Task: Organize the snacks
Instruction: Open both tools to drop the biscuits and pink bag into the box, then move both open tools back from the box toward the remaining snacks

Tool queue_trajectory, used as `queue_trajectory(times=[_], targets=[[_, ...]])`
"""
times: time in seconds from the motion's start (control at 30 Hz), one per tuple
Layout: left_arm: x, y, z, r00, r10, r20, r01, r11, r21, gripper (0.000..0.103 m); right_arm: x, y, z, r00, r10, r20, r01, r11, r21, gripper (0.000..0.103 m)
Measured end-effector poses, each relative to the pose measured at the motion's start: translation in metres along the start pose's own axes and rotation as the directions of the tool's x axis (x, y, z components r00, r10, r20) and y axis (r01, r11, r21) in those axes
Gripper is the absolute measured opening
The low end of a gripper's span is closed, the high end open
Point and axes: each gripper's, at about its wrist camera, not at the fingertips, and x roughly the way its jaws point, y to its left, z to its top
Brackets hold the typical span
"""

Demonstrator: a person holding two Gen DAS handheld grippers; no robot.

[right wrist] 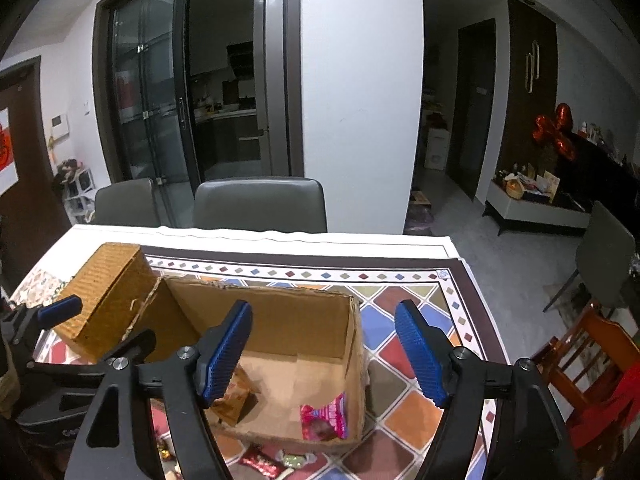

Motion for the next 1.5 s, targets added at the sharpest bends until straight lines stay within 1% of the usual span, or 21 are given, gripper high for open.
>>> queue_trajectory(times=[0.3, 0.7, 1.1, 1.5], targets=[[-0.031, 0.003, -0.007, 1.0, 0.006, 0.029, -0.006, 1.0, -0.007, 0.103, -0.027, -0.004, -0.002, 1.0, -0.004, 0.019, 0.003, 1.0, 0.021, 0.074], [-0.066, 0.002, -0.02, 0.998, 0.01, 0.057, -0.009, 1.0, -0.009, 0.103, -0.06, -0.007, -0.013, 0.999, -0.005, 0.043, 0.004, 1.0, 0.026, 0.074], [-0.087, 0.003, -0.033, 0.998, 0.021, 0.066, -0.021, 1.0, -0.01, 0.103, -0.083, -0.007, -0.027, 0.999, 0.001, 0.054, -0.002, 1.0, 0.024, 0.074], [-0.097, 0.009, -0.058, 0.998, 0.045, 0.036, -0.044, 0.998, -0.037, 0.103, -0.093, 0.003, -0.051, 0.999, 0.027, 0.036, -0.027, 1.0, 0.006, 0.074]])
